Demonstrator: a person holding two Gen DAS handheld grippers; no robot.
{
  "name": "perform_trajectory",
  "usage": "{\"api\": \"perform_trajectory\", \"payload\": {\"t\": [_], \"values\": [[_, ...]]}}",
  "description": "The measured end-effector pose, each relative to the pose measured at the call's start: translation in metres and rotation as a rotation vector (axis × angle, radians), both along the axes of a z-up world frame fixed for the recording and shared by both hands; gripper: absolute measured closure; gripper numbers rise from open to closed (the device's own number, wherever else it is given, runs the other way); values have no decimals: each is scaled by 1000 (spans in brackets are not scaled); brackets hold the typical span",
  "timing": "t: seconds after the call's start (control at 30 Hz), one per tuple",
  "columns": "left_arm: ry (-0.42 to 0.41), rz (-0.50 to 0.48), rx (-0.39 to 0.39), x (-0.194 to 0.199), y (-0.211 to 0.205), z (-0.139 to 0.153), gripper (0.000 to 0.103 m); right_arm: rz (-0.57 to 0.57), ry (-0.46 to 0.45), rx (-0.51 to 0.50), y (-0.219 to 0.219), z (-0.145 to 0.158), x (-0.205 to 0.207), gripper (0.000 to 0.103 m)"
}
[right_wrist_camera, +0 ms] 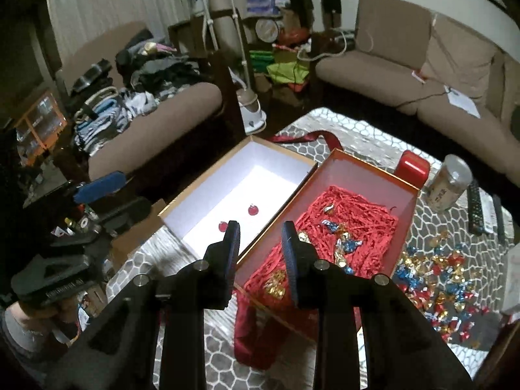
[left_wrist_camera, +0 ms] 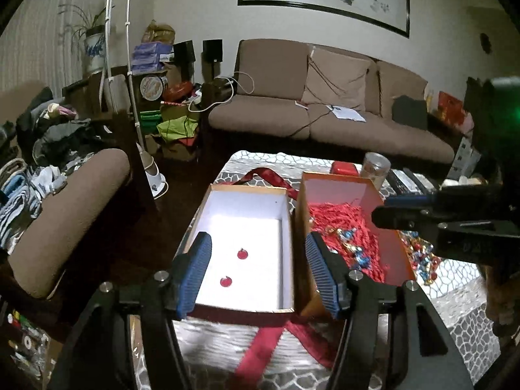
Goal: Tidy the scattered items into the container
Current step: 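Move both tools back over the scattered chocolates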
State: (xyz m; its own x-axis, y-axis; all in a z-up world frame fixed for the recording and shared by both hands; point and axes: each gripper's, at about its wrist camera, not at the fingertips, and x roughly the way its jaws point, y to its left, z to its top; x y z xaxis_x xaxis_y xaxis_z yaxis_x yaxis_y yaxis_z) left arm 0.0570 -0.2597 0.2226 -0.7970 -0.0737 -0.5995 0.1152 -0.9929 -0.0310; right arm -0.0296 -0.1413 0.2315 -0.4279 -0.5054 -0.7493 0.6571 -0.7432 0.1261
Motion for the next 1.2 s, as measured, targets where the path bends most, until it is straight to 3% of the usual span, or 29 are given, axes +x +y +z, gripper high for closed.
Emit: {"api": "perform_trajectory", "payload": {"t": [0.3, 0.37, 0.43, 0.57, 0.7, 0.77, 0.87, 1.03, 1.2], "values": [[-32, -29, 3, 28, 44, 1, 40, -19, 46, -24, 49, 19, 34, 76], [-20, -53, 4, 33, 62, -2, 26, -48, 67, -26, 77, 21, 38, 69], [0, -112, 30, 37, 86, -8, 24, -82, 77, -29, 107, 20, 40, 55], [17, -250, 93, 35, 140, -23, 24, -135, 43, -62, 188, 8, 40, 54], [81, -418, 161, 36, 199, -45, 24, -244, 30, -71, 269, -11, 42, 54], [85, -465, 131, 36, 226, -61, 24, -297, 34, -83, 305, -25, 45, 54], [20, -512, 81, 21, 261, -95, 24, -352, 39, -57, 341, -56, 47, 56], [-81, -487, 59, -16, 290, -142, 24, -364, 13, 4, 361, -110, 29, 64], [-73, -509, 122, -39, 310, -157, 24, -334, -5, 36, 363, -149, 0, 68]]}}
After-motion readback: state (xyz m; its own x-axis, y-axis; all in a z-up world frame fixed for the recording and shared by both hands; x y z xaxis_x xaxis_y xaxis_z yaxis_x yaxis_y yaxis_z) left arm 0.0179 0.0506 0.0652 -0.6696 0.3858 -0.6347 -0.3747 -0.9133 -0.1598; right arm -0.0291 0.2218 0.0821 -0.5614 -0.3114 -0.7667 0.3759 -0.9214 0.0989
